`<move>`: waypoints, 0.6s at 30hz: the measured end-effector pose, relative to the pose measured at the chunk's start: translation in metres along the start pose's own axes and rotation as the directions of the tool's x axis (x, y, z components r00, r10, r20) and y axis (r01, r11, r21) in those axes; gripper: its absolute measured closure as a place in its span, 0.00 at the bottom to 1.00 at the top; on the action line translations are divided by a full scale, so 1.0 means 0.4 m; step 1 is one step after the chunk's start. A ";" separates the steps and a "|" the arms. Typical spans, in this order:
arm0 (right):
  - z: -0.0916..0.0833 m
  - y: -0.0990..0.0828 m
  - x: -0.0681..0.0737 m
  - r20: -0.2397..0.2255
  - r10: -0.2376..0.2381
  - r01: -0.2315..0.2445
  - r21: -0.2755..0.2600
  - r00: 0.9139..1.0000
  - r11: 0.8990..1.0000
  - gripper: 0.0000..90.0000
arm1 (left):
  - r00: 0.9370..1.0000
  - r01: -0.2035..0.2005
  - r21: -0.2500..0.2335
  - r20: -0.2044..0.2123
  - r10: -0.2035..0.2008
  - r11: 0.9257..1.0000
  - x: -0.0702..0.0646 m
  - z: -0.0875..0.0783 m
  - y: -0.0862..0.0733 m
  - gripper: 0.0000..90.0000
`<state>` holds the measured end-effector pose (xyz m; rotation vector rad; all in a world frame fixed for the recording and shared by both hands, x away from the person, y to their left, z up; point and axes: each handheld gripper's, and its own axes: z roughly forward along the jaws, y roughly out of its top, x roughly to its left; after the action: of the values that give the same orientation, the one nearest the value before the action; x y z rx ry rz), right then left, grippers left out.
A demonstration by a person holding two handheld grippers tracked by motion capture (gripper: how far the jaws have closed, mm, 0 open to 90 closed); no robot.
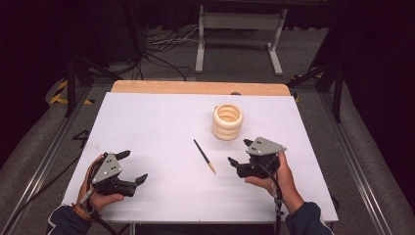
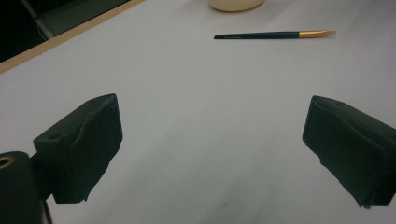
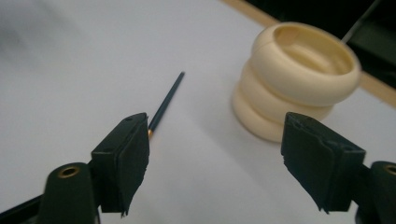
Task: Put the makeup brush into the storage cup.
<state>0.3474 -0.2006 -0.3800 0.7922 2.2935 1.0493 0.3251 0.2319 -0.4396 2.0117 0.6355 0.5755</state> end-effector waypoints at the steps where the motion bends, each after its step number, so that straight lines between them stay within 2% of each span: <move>1: 0.011 0.006 0.001 -0.011 -0.003 0.003 0.020 1.000 1.000 0.28 | 1.000 0.004 0.000 0.002 -0.004 1.000 -0.001 0.001 -0.001 0.06; 5: 0.059 0.039 0.008 -0.070 0.010 -0.001 0.125 0.997 0.992 0.33 | 1.000 0.001 0.005 0.003 -0.001 1.000 -0.002 0.002 -0.001 0.06; 8: 0.086 0.057 0.018 -0.100 -0.014 0.032 0.183 0.995 0.983 0.36 | 1.000 0.001 0.009 0.008 -0.001 1.000 -0.002 0.004 -0.003 0.06; 11: 0.115 0.071 0.022 -0.144 -0.008 0.044 0.251 0.990 0.967 0.39 | 1.000 -0.003 0.012 0.011 0.003 1.000 -0.002 0.005 -0.004 0.06; 16: 0.156 0.087 0.027 -0.162 0.006 0.050 0.342 0.987 0.938 0.40 | 1.000 -0.010 0.014 0.015 0.010 1.000 -0.001 0.006 -0.004 0.06; 17: 0.156 0.087 0.027 -0.162 0.006 0.050 0.342 0.987 0.938 0.40 | 1.000 -0.010 0.014 0.015 0.010 1.000 -0.001 0.006 -0.004 0.06; 18: 0.169 0.090 0.029 -0.166 0.004 0.059 0.368 0.986 0.928 0.40 | 1.000 -0.010 0.015 0.016 0.009 1.000 -0.001 0.006 -0.004 0.06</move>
<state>0.3932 -0.1395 -0.3931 0.8388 2.6845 0.6934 0.3258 0.2308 -0.4421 2.0325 0.6229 0.5617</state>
